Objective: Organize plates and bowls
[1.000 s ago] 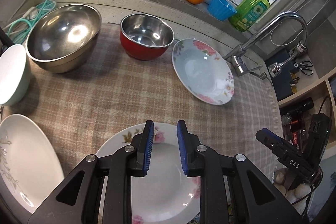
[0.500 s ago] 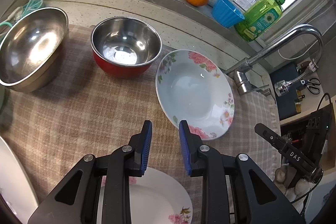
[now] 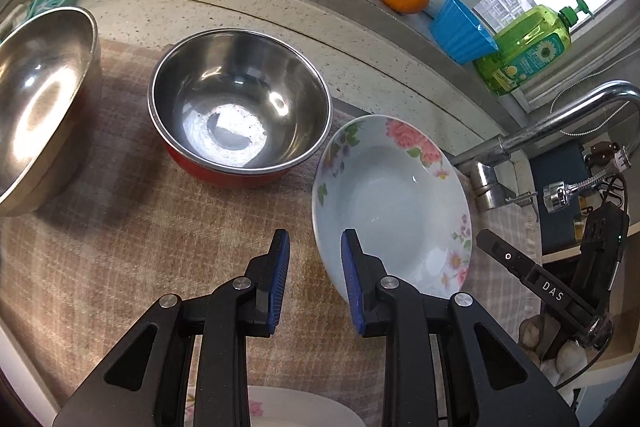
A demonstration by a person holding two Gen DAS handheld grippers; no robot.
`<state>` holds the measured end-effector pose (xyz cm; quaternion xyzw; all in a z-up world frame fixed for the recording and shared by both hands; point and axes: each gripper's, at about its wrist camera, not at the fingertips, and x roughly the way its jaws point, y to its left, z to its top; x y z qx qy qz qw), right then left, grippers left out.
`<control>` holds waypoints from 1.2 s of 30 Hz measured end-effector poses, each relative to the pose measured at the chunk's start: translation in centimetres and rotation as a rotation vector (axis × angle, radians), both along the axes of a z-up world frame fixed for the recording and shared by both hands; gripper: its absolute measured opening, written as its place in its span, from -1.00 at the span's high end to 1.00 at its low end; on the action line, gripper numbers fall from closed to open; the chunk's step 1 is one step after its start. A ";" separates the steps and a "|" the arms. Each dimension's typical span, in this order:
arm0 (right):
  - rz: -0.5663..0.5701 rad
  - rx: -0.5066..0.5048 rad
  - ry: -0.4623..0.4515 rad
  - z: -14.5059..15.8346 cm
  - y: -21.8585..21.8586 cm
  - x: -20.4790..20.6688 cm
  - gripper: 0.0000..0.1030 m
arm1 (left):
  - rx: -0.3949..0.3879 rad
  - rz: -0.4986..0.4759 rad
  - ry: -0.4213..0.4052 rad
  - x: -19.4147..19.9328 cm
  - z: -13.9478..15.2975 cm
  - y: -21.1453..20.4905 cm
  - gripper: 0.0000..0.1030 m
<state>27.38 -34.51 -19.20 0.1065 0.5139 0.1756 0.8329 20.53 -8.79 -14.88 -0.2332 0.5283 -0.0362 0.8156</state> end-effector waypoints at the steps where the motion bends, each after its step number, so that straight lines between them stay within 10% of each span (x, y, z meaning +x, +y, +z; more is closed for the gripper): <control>1: 0.000 -0.004 0.002 -0.2 0.1 0.2 0.43 | -0.002 0.000 0.001 0.2 -0.2 0.0 0.52; 36: 0.042 0.025 0.061 -2.3 1.4 3.5 0.76 | 0.049 -0.067 0.010 2.8 -1.9 -1.1 0.84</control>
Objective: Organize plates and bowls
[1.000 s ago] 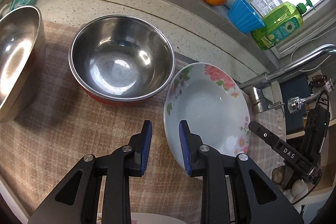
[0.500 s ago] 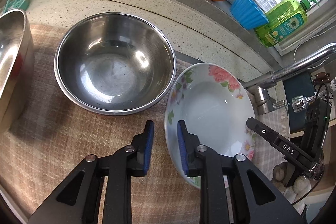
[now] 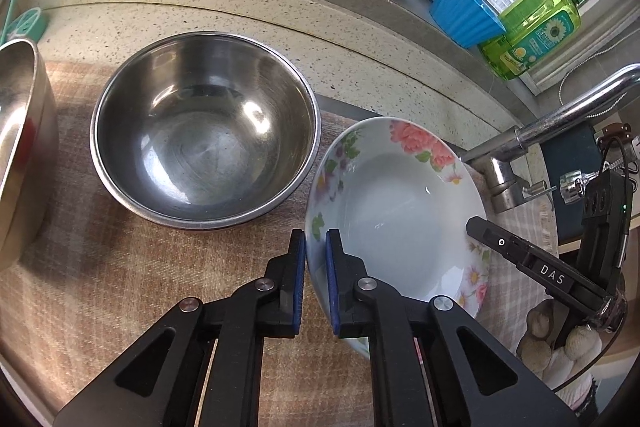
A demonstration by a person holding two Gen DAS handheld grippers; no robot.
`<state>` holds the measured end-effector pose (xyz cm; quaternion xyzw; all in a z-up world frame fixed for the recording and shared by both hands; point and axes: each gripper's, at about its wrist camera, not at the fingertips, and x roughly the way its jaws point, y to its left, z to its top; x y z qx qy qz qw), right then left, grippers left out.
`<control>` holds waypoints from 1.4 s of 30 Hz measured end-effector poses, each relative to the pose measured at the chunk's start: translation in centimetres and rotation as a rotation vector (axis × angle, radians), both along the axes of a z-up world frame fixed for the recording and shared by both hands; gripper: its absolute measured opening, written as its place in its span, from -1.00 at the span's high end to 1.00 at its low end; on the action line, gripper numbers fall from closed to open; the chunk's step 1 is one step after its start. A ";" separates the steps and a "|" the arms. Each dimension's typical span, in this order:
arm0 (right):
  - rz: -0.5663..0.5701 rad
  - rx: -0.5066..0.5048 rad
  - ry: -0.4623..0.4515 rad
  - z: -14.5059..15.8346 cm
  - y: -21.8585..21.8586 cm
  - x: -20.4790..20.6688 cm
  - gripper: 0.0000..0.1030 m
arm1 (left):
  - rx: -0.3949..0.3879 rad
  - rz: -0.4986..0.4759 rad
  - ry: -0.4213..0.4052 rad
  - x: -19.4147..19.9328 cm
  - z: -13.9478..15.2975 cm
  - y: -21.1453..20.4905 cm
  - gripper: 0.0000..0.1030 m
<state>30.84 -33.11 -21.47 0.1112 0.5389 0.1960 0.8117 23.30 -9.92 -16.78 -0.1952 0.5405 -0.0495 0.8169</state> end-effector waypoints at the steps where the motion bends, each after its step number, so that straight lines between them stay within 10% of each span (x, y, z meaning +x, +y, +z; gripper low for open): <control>1: 0.000 0.001 0.001 0.0 0.0 0.0 0.76 | 0.002 -0.002 -0.001 0.1 0.0 -0.1 0.84; 42: 0.026 0.049 -0.024 3.3 0.4 -6.4 0.77 | -0.015 0.039 -0.034 -6.2 2.6 1.1 0.83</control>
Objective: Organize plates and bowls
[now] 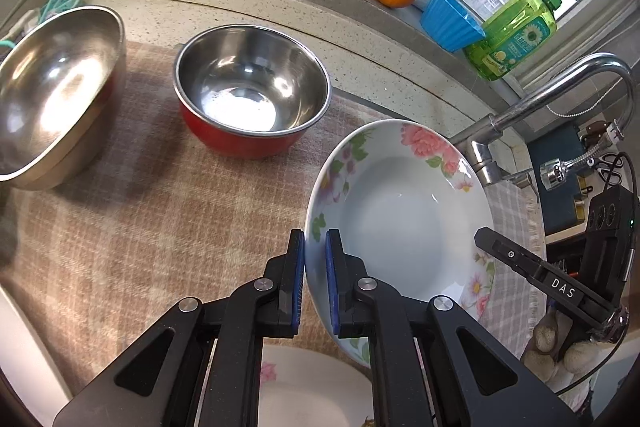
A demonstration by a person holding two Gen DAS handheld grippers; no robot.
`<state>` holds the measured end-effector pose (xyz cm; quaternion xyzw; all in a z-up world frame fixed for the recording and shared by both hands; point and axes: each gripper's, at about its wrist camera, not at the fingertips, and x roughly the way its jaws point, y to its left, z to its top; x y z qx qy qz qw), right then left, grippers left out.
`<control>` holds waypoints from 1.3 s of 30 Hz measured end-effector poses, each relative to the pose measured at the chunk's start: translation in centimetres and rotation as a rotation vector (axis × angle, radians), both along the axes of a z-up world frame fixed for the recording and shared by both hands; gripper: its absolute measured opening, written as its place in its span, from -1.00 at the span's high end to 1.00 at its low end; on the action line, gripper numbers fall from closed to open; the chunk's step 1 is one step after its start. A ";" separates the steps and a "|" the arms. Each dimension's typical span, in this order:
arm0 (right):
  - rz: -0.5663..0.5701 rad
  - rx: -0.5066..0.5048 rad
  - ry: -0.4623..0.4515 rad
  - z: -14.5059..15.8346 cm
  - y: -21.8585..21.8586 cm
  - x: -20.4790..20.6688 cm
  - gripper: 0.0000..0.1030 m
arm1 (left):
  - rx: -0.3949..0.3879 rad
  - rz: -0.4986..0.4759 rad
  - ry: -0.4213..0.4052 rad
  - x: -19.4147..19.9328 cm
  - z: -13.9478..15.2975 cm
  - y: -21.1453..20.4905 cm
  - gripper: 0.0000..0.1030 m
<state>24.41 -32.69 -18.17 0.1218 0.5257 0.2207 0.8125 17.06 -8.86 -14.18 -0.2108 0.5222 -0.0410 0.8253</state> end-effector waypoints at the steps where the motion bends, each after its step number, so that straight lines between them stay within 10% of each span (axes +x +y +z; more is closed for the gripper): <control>1: 0.003 -0.001 -0.001 0.1 0.1 -0.2 0.77 | -0.002 0.003 -0.002 -0.3 0.1 0.1 0.83; 39: 0.036 0.023 0.020 0.7 6.4 -11.2 0.77 | 0.002 0.013 0.026 -10.7 0.8 6.4 0.83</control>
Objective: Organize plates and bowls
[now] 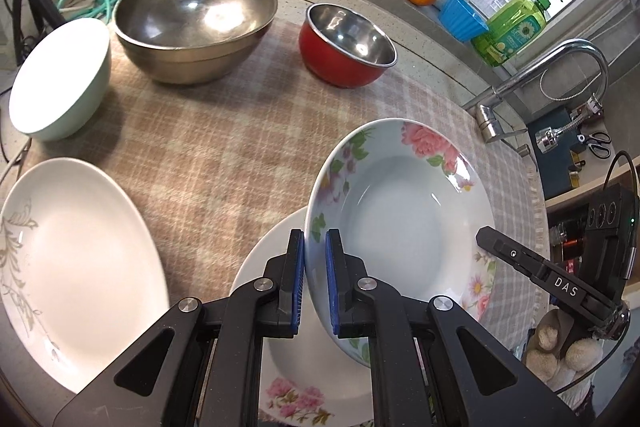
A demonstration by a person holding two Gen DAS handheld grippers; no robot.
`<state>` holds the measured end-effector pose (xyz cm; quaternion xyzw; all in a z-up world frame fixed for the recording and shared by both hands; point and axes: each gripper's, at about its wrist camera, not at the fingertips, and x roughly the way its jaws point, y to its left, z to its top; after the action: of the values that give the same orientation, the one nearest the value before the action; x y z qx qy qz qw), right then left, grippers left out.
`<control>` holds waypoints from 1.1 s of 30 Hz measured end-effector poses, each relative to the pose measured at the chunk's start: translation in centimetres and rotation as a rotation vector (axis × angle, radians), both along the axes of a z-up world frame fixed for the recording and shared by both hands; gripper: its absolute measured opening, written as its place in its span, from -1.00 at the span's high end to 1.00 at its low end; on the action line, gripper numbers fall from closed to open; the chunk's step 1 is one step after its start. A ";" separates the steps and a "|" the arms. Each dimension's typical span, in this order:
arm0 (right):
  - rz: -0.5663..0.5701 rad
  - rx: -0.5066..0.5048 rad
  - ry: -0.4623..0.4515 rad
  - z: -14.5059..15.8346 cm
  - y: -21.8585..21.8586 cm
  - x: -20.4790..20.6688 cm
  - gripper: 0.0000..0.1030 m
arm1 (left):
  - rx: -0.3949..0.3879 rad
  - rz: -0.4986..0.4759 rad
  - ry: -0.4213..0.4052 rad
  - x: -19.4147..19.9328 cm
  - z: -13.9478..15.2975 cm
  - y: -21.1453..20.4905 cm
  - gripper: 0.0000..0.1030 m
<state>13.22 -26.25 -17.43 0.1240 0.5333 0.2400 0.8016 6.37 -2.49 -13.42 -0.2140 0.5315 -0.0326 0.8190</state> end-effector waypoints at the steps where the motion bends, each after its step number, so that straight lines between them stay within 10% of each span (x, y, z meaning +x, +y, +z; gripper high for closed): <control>1: 0.001 0.000 0.002 -0.1 0.2 -0.3 0.77 | 0.001 -0.002 0.002 -0.2 -0.1 0.1 0.83; 33: 0.007 -0.031 0.069 -2.6 1.2 -5.6 0.77 | 0.020 -0.033 0.035 -3.4 -1.8 0.8 0.84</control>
<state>7.63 -25.04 -20.03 0.1182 0.5648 0.2300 0.7837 2.93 -1.67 -15.19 -0.1974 0.5496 -0.0372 0.8109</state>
